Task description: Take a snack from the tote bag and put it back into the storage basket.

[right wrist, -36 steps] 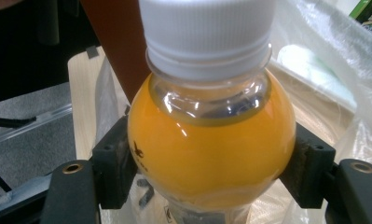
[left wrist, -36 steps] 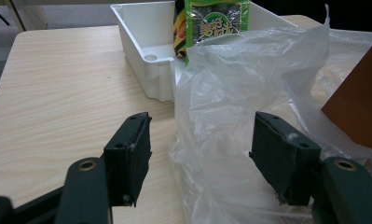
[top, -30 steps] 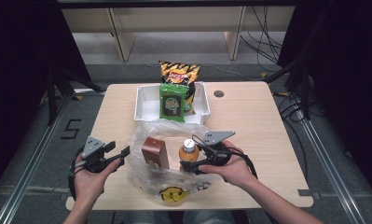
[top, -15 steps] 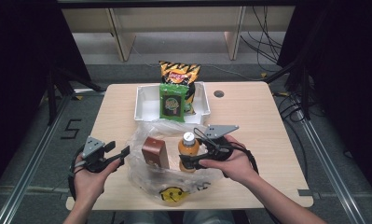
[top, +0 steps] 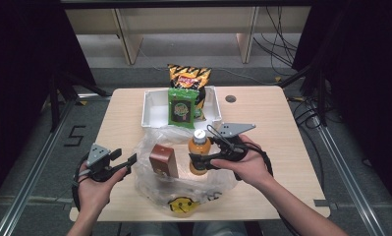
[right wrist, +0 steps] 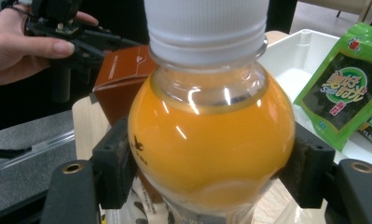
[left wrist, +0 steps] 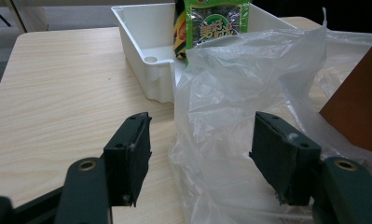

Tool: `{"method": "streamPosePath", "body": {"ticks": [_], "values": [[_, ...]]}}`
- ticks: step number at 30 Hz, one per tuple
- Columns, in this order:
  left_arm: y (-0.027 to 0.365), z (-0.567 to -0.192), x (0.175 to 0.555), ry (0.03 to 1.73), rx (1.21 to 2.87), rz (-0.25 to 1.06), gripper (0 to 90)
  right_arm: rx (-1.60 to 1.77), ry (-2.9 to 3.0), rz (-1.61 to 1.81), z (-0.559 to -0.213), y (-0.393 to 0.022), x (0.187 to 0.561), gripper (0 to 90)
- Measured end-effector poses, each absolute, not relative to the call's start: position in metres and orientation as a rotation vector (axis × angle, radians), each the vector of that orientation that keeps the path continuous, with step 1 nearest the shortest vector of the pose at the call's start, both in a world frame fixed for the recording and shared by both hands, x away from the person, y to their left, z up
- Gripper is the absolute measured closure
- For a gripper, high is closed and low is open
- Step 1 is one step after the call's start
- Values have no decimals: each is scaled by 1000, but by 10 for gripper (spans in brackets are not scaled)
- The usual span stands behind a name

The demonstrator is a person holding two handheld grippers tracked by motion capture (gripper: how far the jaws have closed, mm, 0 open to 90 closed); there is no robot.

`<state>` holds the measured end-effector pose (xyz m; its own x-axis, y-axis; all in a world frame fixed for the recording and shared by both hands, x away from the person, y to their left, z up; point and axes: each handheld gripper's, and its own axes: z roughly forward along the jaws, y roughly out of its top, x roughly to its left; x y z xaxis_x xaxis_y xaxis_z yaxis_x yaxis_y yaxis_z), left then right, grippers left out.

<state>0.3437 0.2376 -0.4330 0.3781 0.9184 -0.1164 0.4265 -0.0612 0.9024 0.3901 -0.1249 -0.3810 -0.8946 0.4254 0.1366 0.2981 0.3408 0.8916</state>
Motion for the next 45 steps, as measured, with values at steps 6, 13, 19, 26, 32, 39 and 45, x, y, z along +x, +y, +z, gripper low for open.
{"method": "streamPosePath", "body": {"ticks": [6,13,19,26,32,39,45], "values": [[237,-432,343,1217,1669,633,369,698,2447,1599,-376,-124,392,313],[237,-432,343,1218,1665,631,369,665,2425,1623,-368,-123,401,313],[237,-431,343,1218,1663,630,369,702,2396,1619,-361,-123,403,314],[237,-431,343,1216,1662,629,369,698,2382,1619,-353,-122,409,314],[237,-431,343,1216,1664,629,369,679,2356,1631,-348,-122,415,314],[237,-432,343,1213,1667,630,369,702,2359,1629,-344,-122,420,314],[236,-431,343,1215,1664,629,369,687,2340,1620,-337,-122,426,314]]}}
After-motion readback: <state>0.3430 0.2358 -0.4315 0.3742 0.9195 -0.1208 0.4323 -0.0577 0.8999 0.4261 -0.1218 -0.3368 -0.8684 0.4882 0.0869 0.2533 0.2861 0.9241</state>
